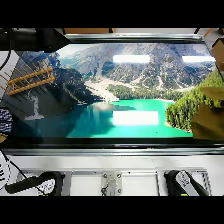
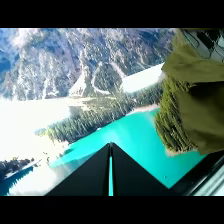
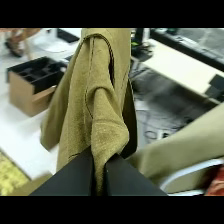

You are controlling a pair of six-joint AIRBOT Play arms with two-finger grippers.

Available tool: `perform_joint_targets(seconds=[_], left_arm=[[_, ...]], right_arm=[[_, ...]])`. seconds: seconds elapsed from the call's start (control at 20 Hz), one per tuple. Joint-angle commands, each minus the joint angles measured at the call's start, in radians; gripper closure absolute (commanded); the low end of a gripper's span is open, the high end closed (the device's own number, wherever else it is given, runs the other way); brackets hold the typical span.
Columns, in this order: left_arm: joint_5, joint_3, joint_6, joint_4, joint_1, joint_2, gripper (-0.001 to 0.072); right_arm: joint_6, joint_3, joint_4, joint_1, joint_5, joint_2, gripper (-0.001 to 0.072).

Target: Fold the clothes and pants, and hang the long-sleeved shirts on hangers.

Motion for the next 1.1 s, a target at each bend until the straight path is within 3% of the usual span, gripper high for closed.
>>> perform_joint_targets(seconds=[0.0, 0.25, 0.95, 1.05], left_arm=[[-0.019, 0.0, 0.01, -0.002, -0.031, -0.033, 0.0696], [-0.019, 0.0, 0.01, -0.002, -0.031, -0.035, 0.0695], [-0.02, 0.0, 0.01, -0.003, -0.032, -0.035, 0.0696], [-0.02, 0.0, 0.01, -0.003, -0.032, -0.035, 0.0696]], right_arm=[[0.062, 0.103, -0.158, -0.003, 0.019, -0.051, 0.07], [0.072, 0.134, -0.18, -0.003, -0.04, -0.06, 0.07], [0.099, 0.134, -0.179, -0.003, -0.037, 0.009, 0.0699], [0.139, 0.134, -0.179, -0.003, -0.037, 0.045, 0.0698]])
